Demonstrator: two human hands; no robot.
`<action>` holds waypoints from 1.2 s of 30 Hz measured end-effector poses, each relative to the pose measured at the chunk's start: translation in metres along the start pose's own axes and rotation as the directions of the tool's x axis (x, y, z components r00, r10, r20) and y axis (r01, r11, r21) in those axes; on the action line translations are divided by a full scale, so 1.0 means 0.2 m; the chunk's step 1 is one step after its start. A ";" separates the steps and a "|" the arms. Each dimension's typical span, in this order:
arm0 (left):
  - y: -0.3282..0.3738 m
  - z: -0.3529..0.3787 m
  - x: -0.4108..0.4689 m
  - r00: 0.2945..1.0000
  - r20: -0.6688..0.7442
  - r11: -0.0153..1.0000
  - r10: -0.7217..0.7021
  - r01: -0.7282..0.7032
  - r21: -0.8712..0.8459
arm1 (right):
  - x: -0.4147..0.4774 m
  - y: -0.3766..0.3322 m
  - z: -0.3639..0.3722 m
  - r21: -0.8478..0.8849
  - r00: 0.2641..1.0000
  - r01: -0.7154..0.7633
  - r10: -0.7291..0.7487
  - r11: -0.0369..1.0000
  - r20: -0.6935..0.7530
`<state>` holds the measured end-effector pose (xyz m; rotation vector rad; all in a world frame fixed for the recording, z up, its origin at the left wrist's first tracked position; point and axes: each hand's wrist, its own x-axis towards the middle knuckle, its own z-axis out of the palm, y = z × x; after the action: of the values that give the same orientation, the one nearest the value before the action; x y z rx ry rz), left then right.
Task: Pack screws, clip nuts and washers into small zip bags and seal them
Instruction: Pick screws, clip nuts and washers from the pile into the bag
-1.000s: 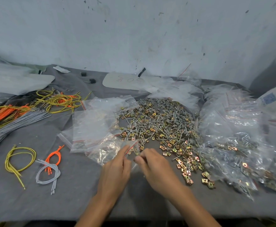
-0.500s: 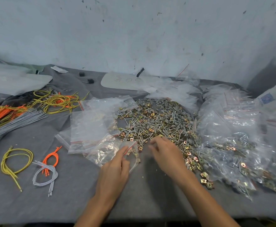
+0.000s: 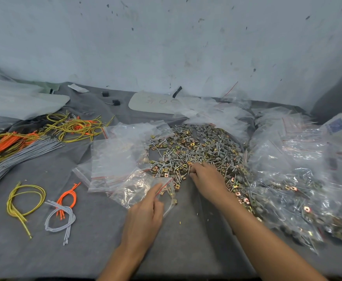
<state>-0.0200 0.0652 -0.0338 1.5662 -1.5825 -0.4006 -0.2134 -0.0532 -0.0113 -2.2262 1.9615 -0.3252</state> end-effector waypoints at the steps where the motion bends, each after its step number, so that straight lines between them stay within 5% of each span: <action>1: 0.00 0.00 0.00 1.000 0.001 1.000 0.004 -0.004 0.002 | 0.00 0.00 0.00 0.001 1.000 -0.006 0.006 1.000 -0.021; 8: -0.01 0.00 0.00 1.000 0.004 1.000 0.018 -0.018 0.005 | -0.18 -0.04 -0.03 0.460 0.995 0.038 0.010 0.887 -0.101; 14: -0.02 0.00 0.00 1.000 0.003 1.000 0.024 -0.024 -0.004 | -0.43 -0.19 0.00 0.662 0.991 0.125 -0.060 0.739 -0.121; 25: -0.03 0.01 0.00 0.999 -0.013 0.999 0.039 -0.039 -0.003 | -0.47 -0.27 0.07 0.409 0.950 0.299 -0.229 0.862 -0.211; 36: -0.03 0.01 0.00 0.999 -0.024 0.999 0.037 -0.036 0.016 | -0.25 0.09 -0.04 -0.003 0.998 -0.042 0.042 0.999 -0.037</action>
<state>-0.0183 0.0631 -0.0394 1.5460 -1.5967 -0.3489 -0.2395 -0.0059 -0.0107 -2.1935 2.0263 -0.3600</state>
